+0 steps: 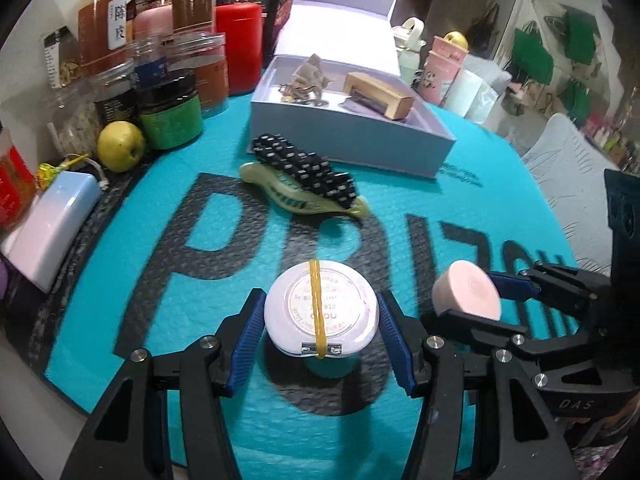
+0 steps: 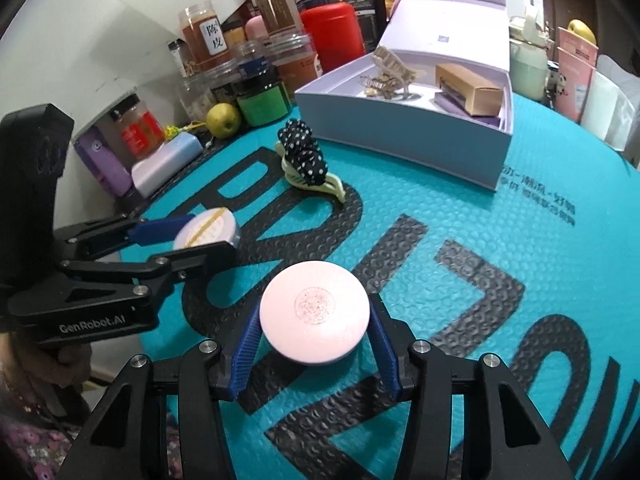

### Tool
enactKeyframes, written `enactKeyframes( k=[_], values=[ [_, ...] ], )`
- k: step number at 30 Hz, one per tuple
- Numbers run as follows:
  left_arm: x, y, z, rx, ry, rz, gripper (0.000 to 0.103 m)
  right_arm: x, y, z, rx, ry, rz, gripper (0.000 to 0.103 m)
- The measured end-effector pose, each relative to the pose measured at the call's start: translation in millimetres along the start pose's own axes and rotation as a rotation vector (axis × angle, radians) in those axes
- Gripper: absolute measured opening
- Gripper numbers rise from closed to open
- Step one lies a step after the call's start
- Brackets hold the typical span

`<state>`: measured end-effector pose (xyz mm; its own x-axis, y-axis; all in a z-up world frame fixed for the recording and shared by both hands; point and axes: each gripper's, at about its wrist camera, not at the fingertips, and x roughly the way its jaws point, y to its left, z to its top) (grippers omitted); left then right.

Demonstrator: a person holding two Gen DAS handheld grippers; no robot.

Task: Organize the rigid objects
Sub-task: 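Carry the pink compact with the right tool and white compact with the left tool into the box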

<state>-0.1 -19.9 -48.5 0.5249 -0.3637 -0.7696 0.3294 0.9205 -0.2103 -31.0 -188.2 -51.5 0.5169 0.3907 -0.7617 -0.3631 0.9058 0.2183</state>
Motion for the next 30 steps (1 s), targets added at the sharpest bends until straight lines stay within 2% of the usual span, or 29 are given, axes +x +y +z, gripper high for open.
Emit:
enactKeyframes(
  k=[11,18,30],
  values=[
    [-4.5,-29.5,12.3,0.056,-0.021,-0.020,0.056,-20.9,-16.2,-3.4,0.021,-0.017,-0.014,0.051],
    [1.3,-41.1,19.1,0.069,0.001,-0.049,0.056,-30.4,-30.7,-5.5,0.067,-0.009,-0.021,0.051],
    [2.2,-62.0,40.7,0.114,-0.007,-0.060,0.056,-49.0,-39.7,15.3,0.006,-0.014,-0.032,0.051]
  ],
)
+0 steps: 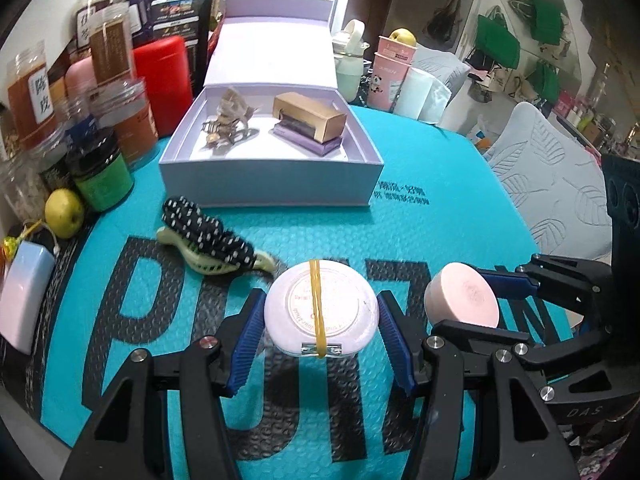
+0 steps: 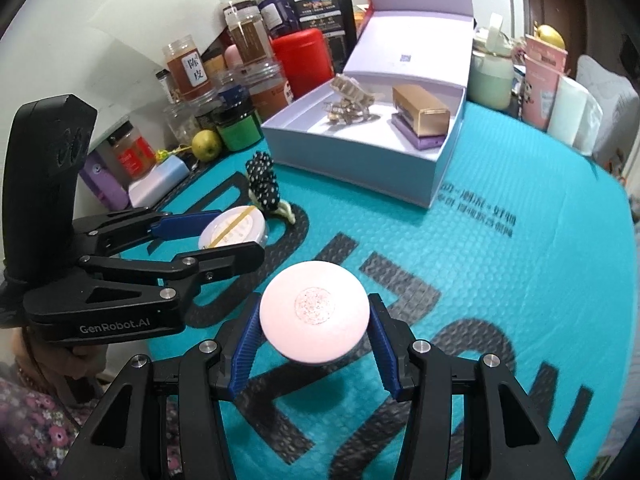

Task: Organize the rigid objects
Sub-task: 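Carry the pink compact with the right tool and white compact with the left tool into the box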

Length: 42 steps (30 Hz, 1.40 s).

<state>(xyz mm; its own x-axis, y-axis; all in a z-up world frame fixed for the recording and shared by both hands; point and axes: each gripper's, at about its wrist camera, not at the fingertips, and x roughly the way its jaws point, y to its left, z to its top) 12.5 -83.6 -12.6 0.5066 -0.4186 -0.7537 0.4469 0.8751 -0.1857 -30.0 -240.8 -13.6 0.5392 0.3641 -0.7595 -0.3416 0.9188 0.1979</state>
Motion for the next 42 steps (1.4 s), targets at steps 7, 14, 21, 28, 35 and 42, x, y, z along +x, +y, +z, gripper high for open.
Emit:
enactKeyframes(
  k=[7,14,21,28,35,42],
  values=[
    [0.3,-7.8,22.6,0.021,-0.027,0.004,0.056,-7.7,-11.7,19.7,-0.038,-0.036,0.000,0.051],
    [2.2,-10.2,45.0,0.042,-0.044,0.015,0.056,-11.2,-22.1,37.0,-0.054,-0.082,0.010,0.051],
    [3.8,-8.3,71.6,0.062,-0.084,0.028,0.056,-14.5,-30.0,61.4,-0.090,-0.118,0.017,0.051],
    [9.6,-0.5,97.5,0.081,-0.109,0.035,0.056,-13.8,-35.9,90.9,-0.127,-0.147,0.036,0.051],
    [17.5,14.8,122.2,0.090,-0.126,0.062,0.056,-4.2,-45.7,120.2,-0.150,-0.166,0.044,0.051],
    [27.9,31.5,147.5,0.102,-0.141,0.093,0.056,10.3,-53.2,150.0,-0.183,-0.188,0.039,0.051]
  ],
)
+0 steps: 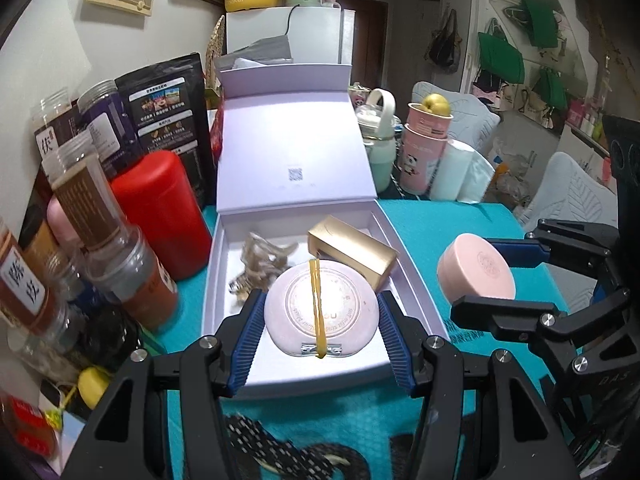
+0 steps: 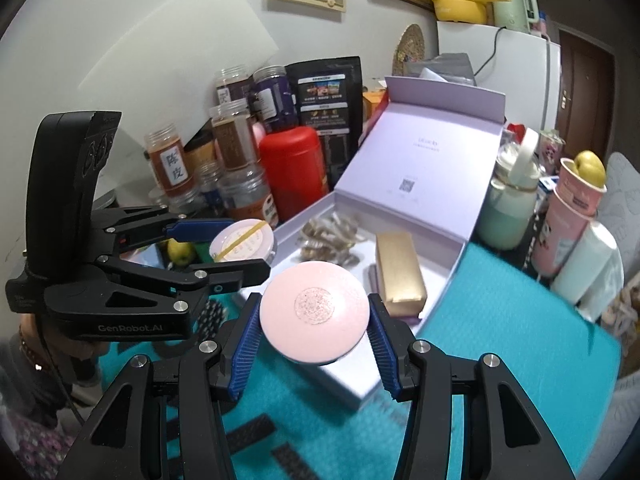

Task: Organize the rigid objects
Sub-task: 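Carry the pink compact with the right tool and white compact with the left tool into the box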

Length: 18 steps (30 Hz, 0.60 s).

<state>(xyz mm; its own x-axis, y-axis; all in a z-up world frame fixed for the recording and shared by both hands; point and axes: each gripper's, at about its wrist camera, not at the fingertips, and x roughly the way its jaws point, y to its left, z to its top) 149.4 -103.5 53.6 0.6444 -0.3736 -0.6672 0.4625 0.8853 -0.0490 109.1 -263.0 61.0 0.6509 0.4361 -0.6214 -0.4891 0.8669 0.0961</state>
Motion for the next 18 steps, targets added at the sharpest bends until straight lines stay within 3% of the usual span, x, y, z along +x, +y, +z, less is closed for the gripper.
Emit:
enactKeyframes(
  k=[10,18],
  values=[
    [27.1,18.6,23.6,0.008,-0.008,0.030,0.056,31.4,-20.0,37.6,-0.044,-0.030,-0.014,0.051],
    [52.7,33.8,30.1,-0.019,0.012,0.041,0.056,56.6,-36.3,47.1,-0.040,-0.034,-0.014,0.051]
  ],
)
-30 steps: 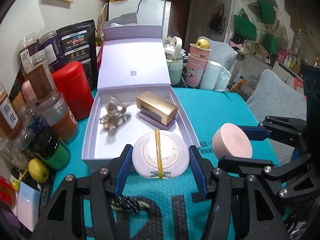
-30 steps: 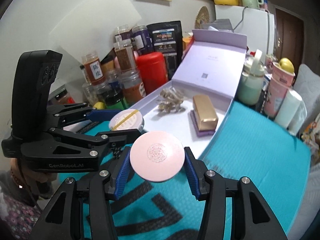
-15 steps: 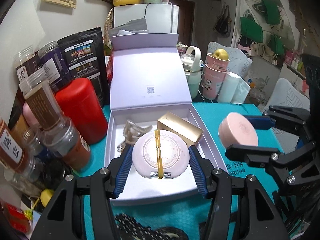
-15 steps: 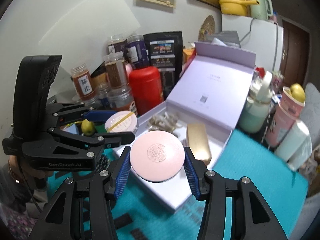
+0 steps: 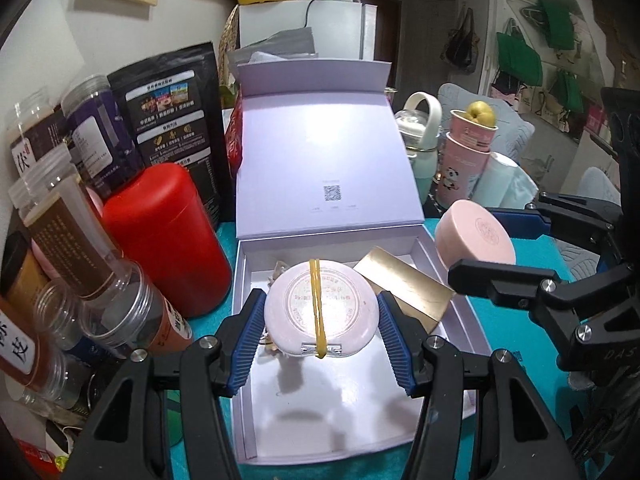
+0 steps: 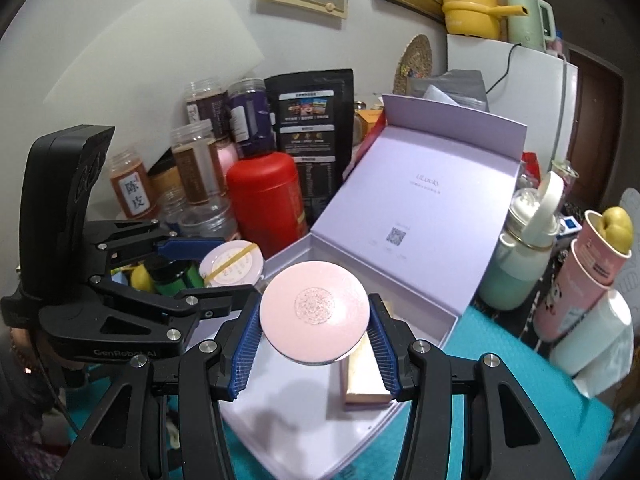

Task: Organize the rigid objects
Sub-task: 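Carry the pink compact with the right tool and white compact with the left tool into the box, then set the pink compact on the gold case with the right tool while the left tool lowers the white compact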

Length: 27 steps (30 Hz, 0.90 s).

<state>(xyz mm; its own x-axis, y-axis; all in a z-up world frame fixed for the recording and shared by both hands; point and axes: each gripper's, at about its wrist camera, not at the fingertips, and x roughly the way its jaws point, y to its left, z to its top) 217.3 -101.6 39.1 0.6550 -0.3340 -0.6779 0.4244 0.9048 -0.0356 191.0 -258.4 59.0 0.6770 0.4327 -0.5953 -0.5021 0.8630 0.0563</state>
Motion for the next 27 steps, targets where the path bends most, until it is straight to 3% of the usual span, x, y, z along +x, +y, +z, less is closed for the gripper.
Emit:
enactKeyframes(
  k=[17,27],
  values=[
    [39.8,-4.2,-17.8,-0.004,0.093,-0.009,0.056,39.0,-32.7,-17.3,0.072,0.058,0.023,0.051],
    [54.5,-16.1,-32.1,0.008,0.138,-0.016,0.056,56.2,-44.0,-30.2,0.063,0.107,-0.023,0.051]
  ],
)
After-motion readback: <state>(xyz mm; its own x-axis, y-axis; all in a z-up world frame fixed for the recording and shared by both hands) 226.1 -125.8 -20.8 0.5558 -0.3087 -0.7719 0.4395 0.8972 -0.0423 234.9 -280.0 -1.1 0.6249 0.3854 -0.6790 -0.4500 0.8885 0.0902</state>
